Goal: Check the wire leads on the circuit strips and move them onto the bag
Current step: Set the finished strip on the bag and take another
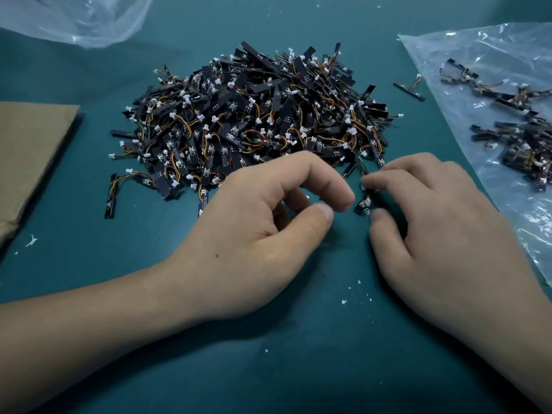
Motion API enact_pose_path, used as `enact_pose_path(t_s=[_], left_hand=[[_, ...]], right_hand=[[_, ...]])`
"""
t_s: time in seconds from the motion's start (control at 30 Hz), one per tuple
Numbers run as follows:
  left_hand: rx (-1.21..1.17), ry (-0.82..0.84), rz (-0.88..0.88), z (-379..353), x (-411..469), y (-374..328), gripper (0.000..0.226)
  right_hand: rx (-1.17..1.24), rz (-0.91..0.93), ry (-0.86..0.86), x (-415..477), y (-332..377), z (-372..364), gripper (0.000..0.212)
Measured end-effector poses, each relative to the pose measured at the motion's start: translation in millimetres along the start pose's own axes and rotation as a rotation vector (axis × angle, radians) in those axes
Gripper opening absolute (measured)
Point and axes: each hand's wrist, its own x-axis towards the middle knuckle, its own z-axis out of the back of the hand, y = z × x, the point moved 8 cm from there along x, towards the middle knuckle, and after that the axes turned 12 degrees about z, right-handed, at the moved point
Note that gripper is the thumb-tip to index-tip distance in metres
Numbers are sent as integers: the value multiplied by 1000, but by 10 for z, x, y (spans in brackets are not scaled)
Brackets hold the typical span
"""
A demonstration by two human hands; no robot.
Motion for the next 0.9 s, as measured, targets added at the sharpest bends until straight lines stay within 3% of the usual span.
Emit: enact_pose_path(t_s=[0.17, 0.3, 0.57, 0.77, 0.9], left_hand=[[16, 46, 13, -41, 1, 25, 14], [12, 50, 24, -44, 5, 39, 14], [-7, 35, 36, -30, 8, 57, 18], [16, 24, 53, -26, 14, 68, 36], [-1, 24, 16, -30, 27, 22, 28]], right_hand=[[38, -6, 10, 14, 10, -1, 8], [82, -28, 20, 2, -21, -16, 14], [117, 24, 8, 25, 26, -35, 7], [263, 19, -109, 22, 38, 50, 5], [307, 80, -172, 28, 115, 137, 5]])
